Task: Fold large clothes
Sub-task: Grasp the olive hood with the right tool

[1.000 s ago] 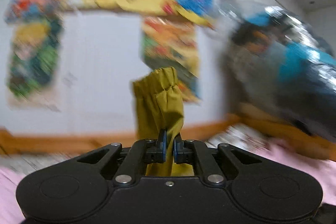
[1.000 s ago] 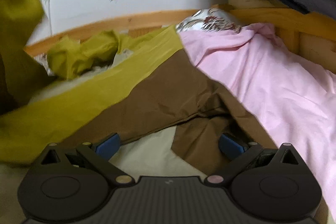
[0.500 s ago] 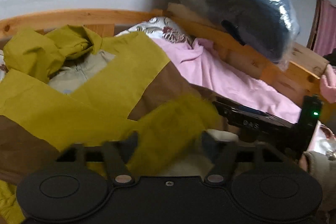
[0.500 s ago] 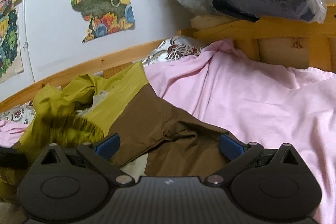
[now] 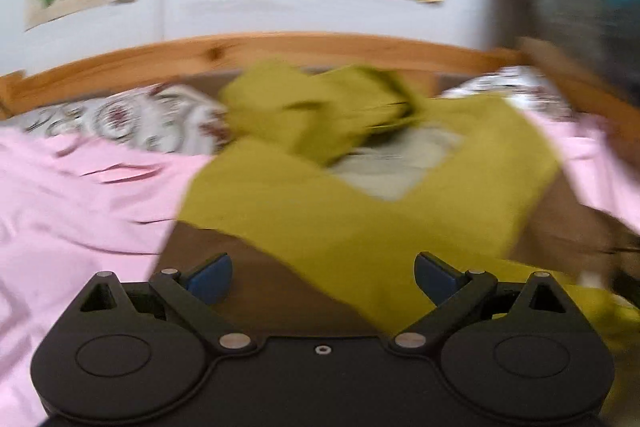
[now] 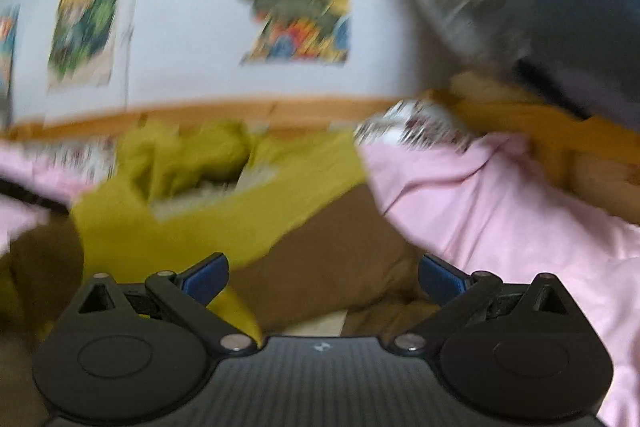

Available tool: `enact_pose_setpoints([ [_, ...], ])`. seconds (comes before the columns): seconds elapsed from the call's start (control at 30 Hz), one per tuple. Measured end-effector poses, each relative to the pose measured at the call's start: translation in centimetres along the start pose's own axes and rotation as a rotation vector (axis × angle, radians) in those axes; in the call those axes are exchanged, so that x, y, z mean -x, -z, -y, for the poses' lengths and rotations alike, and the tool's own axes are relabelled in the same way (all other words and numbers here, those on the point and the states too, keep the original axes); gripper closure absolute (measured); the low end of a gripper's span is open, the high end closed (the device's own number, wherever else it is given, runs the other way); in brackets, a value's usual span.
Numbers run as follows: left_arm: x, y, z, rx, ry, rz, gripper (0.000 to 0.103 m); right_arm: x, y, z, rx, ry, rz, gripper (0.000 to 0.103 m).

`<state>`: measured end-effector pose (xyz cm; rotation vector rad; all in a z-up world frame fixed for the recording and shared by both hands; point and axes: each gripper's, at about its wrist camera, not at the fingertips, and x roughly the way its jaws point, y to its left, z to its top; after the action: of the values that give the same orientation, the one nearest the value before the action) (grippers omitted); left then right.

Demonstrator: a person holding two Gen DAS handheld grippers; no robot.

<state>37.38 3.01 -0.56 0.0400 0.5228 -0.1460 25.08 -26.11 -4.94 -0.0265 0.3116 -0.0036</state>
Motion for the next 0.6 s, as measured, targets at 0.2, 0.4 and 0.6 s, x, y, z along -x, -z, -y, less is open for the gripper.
enact_pose_setpoints([
  [0.2,-4.3,2.0,-2.5,-0.061,-0.188,-0.085,0.005,-2.3,0.7,-1.7,0.074,0.033,-0.135,0.000],
  [0.4,-3.9,2.5,-1.8,-0.153,-0.190,-0.061,0.002,-2.3,0.8,-1.0,0.045,0.020,-0.146,0.000],
  [0.6,-1.9,1.4,-2.6,-0.036,-0.133,-0.060,0.001,-4.2,-5.5,-2.4,0.106,-0.075,-0.050,0.000],
])
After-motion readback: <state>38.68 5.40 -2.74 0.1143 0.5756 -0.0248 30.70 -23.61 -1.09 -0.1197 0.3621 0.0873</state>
